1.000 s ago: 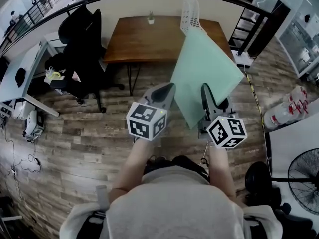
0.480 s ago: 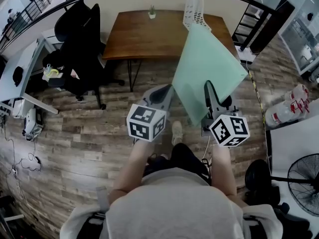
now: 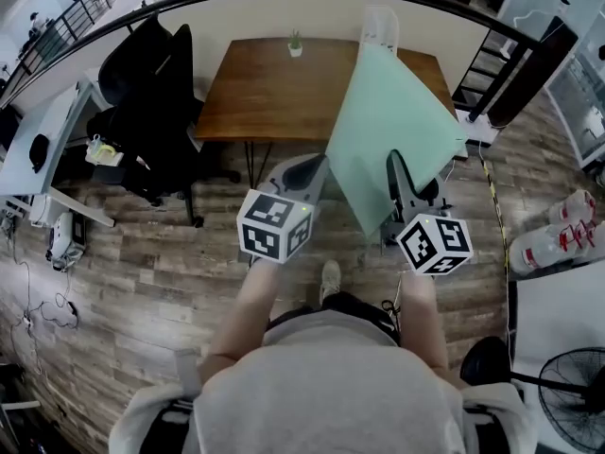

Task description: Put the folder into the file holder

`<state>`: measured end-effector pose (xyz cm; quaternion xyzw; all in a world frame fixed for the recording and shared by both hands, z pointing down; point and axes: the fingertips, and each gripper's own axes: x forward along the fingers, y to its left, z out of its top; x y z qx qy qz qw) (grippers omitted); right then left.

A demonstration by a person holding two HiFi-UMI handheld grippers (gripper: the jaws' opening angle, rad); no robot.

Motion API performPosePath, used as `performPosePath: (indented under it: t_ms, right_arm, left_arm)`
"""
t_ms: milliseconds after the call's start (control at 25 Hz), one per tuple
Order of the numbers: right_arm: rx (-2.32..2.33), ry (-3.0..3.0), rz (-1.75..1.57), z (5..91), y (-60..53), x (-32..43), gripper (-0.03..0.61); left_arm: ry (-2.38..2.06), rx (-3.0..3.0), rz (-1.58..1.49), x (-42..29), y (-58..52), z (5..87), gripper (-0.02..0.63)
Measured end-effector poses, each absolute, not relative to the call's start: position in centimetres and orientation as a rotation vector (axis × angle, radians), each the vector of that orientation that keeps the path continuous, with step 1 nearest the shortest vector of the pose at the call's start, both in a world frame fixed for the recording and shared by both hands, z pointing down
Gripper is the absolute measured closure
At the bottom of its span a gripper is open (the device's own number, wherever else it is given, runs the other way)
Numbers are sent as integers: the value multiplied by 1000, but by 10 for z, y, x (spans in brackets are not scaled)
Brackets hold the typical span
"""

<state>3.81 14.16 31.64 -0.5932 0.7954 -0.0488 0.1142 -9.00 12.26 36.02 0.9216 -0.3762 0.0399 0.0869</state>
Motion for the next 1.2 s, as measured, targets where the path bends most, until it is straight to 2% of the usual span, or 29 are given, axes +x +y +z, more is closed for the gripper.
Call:
performPosePath:
  t_ms: [480,1200]
  right_arm:
    - [-1645,2318,-81,286,22,102,416]
    - [-1724,2254,-178,318,-22,156,416]
  left_arm:
    - [-1216,2722,99,-39,10,344,601]
    - [-1103,2673,157,11,-52,377,600]
